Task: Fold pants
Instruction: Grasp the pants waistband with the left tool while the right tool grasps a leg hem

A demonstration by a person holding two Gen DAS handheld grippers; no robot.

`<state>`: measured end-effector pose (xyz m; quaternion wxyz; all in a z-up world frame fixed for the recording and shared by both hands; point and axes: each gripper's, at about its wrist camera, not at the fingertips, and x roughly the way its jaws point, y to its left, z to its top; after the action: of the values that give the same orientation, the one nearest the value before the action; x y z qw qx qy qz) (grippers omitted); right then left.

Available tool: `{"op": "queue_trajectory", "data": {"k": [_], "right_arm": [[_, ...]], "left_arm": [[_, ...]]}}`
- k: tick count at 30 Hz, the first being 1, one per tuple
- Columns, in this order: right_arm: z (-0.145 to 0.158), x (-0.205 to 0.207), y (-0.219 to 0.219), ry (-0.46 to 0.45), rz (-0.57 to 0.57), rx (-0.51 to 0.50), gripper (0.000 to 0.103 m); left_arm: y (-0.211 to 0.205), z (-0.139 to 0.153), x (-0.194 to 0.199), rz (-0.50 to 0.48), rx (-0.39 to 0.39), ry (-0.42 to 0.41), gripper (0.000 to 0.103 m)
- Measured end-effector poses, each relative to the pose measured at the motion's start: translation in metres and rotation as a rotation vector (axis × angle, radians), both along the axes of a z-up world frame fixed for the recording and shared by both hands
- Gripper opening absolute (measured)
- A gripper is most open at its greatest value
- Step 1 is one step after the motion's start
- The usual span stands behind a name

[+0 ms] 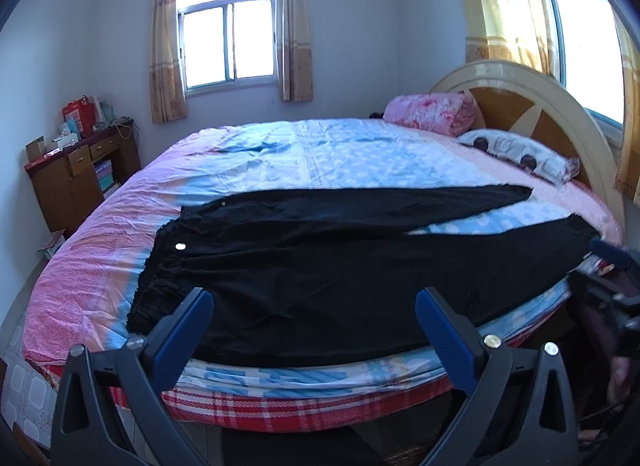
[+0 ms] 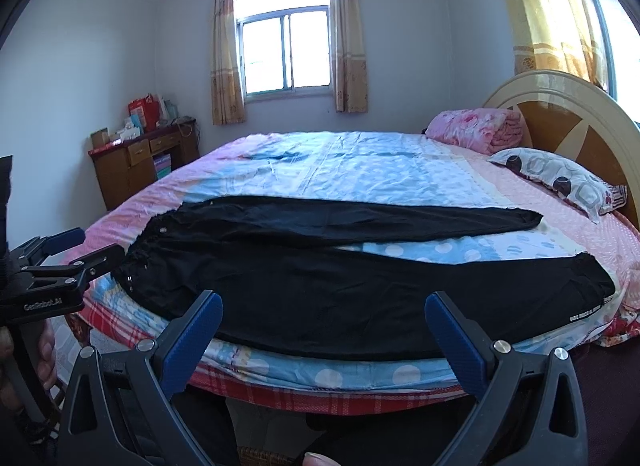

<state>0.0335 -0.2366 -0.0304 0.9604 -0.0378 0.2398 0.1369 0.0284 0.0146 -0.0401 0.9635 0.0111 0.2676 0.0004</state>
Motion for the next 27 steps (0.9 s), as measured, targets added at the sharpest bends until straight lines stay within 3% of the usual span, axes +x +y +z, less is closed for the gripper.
{"op": "queue_trajectory", "data": {"k": [2,7,12,16,21,23,27], "right_arm": [[-0.005,0.007,-0.002,0.005,0.01,-0.019,0.102],[-0.029,0.033,-0.014,0.048,0.0,-0.044,0.102],[-0.05,0.064,-0.028,0.135,0.003,-0.014,0.102],[-0.059,0.086,-0.038,0.183,-0.033,0.042,0.102],[-0.068,0.117,-0.047,0.231,-0.072,0.048,0.102],[-0.07,0.128,-0.054,0.245,-0.092,0.047,0.102],[-0.069,0.151,-0.07,0.26,-0.137,0.026,0.102]], "left_arm": [[0.012,-0.012,0.017,0.025,0.042,0.015,0.103],[0.071,-0.027,0.07,0.128,0.051,0.063,0.103],[0.137,-0.025,0.156,0.218,0.081,0.127,0.103],[0.171,-0.022,0.236,0.217,0.082,0.183,0.103],[0.207,-0.045,0.333,0.211,0.06,0.33,0.098],[0.222,-0.064,0.364,0.205,-0.002,0.41,0.081],[0.231,-0.09,0.389,0.209,-0.034,0.489,0.077]]}}
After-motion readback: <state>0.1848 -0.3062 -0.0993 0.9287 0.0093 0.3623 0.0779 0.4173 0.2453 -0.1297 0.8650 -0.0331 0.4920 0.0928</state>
